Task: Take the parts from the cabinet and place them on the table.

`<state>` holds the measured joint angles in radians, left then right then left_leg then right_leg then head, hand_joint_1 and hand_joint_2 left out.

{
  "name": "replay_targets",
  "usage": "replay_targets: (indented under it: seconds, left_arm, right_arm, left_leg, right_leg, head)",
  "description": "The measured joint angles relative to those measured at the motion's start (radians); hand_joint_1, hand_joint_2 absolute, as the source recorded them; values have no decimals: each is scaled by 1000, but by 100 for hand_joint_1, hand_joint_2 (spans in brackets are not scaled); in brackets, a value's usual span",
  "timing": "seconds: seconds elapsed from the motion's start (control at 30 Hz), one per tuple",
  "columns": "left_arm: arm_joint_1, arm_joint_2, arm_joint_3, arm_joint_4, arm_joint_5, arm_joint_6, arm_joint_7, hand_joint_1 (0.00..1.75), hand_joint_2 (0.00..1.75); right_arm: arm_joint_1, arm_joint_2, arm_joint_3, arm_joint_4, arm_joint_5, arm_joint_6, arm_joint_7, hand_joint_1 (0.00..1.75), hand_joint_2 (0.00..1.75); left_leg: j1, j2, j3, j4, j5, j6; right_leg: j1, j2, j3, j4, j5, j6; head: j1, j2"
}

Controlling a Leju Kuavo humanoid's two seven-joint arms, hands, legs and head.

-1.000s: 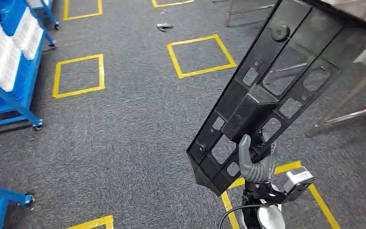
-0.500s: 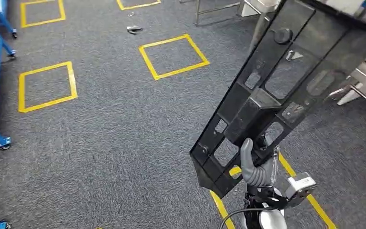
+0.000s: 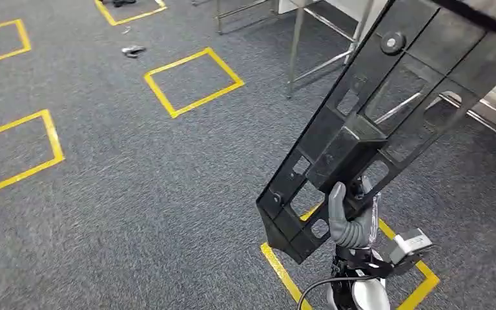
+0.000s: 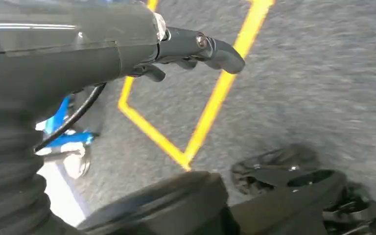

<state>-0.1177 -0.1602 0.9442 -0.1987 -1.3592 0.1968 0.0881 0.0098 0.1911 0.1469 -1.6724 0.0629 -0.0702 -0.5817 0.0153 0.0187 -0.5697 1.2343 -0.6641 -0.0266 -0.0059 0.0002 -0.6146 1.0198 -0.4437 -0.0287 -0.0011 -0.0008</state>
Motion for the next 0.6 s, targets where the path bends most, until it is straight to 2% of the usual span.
replay_targets:
  seconds: [0.03,0.07,0.1,0.13,0.17,0.2,0.23,0.27,0.33,0.37,0.4,0.43,0.47,0.5,0.53,0.57,0.6]
  left_arm:
    - [-6,0,0,0,0,0,-1,0,175]
    - [-10,0,0,0,0,0,-2,0,175]
    - [-11,0,0,0,0,0,-2,0,175]
    - [-10,0,0,0,-1,0,-1,0,175]
    - [-7,0,0,0,-2,1,0,0,175]
    - [-3,0,0,0,-2,1,0,0,175]
    - [-3,0,0,0,-2,1,-1,0,175]
    - [-4,-2,0,0,-3,1,0,0,175]
    - [-6,-2,0,0,-4,0,0,0,175]
    - [-7,-4,0,0,-5,0,0,0,175]
    - [-6,-8,0,0,-6,0,0,0,175]
    - [-2,-8,0,0,-6,0,0,0,175]
    - [1,-8,0,0,-6,0,0,0,175]
    - [2,-8,-1,0,-6,0,0,0,175]
    - [3,-8,0,0,-6,0,0,0,175]
    - [5,-8,0,0,-6,0,0,0,175]
    - [5,-8,-1,0,-6,0,0,0,175]
  right_arm:
    - [1,0,0,2,0,0,0,171,175]
    - [2,0,0,6,0,0,0,171,175]
    - [2,0,0,8,0,0,1,171,175]
    - [2,0,0,8,-1,0,1,171,175]
    - [2,0,0,8,-1,0,0,171,175]
    - [2,0,0,8,-1,0,0,171,175]
    - [0,0,0,10,-1,0,0,171,175]
    - [0,0,0,10,-1,0,0,171,175]
    - [6,0,-1,10,-2,0,0,171,175]
    - [6,0,-1,10,-2,0,1,171,175]
    - [7,0,-1,9,-2,0,0,171,175]
    - [1,0,-1,8,-2,2,0,171,175]
    - [-3,0,-1,8,-2,2,0,171,175]
    - [-2,0,-1,8,-2,2,0,171,175]
    - [0,0,-1,8,-2,2,1,171,175]
    - [2,0,-1,8,-2,2,1,171,175]
    - [2,0,-1,8,-2,3,1,171,175]
  left_leg:
    - [0,-2,-42,64,-8,-2]
    - [0,-3,-59,76,9,-3]
    - [1,-4,-56,45,51,-4]
    - [2,-6,-39,-16,107,-4]
    - [6,-17,-12,-105,172,-5]
    - [10,-57,5,-149,188,-2]
    - [9,-72,7,-172,184,-2]
    - [9,-70,27,-204,157,4]
    - [2,-61,25,-199,159,15]
    - [10,-52,29,-212,164,24]
    - [11,-42,36,-220,167,29]
    - [12,-31,42,-225,166,35]
    - [9,-19,45,-226,164,40]
    - [9,-7,48,-226,161,43]
    - [8,3,51,-226,157,43]
    - [8,15,55,-226,153,44]
    - [8,26,63,-226,147,42]
  right_leg:
    - [1,12,5,0,-5,-2]
    - [1,25,11,2,-9,-2]
    - [0,40,18,4,-14,1]
    - [-1,56,25,6,-19,4]
    - [-2,73,33,10,-26,8]
    - [-5,84,32,13,-31,13]
    - [-1,97,28,24,-33,19]
    - [-5,105,19,26,-31,26]
    - [-8,116,14,15,-24,38]
    - [-5,124,15,15,-25,45]
    - [-5,85,13,25,-32,48]
    - [-3,41,-8,66,-54,54]
    - [-5,23,-44,132,-83,59]
    - [-8,14,-88,211,-111,62]
    - [-10,10,-125,273,-126,65]
    - [-12,8,-148,303,-120,67]
    - [-13,5,-145,281,-88,68]
  head:
    - [0,0]
    - [0,0]
    - [0,0]
    - [0,0]
    - [0,0]
    - [1,0]
    - [0,0]
    - [0,0]
    - [0,0]
    - [0,0]
    - [0,0]
    - [12,0]
    - [13,0]
    - [13,0]
    - [13,0]
    - [13,0]
    - [13,0]
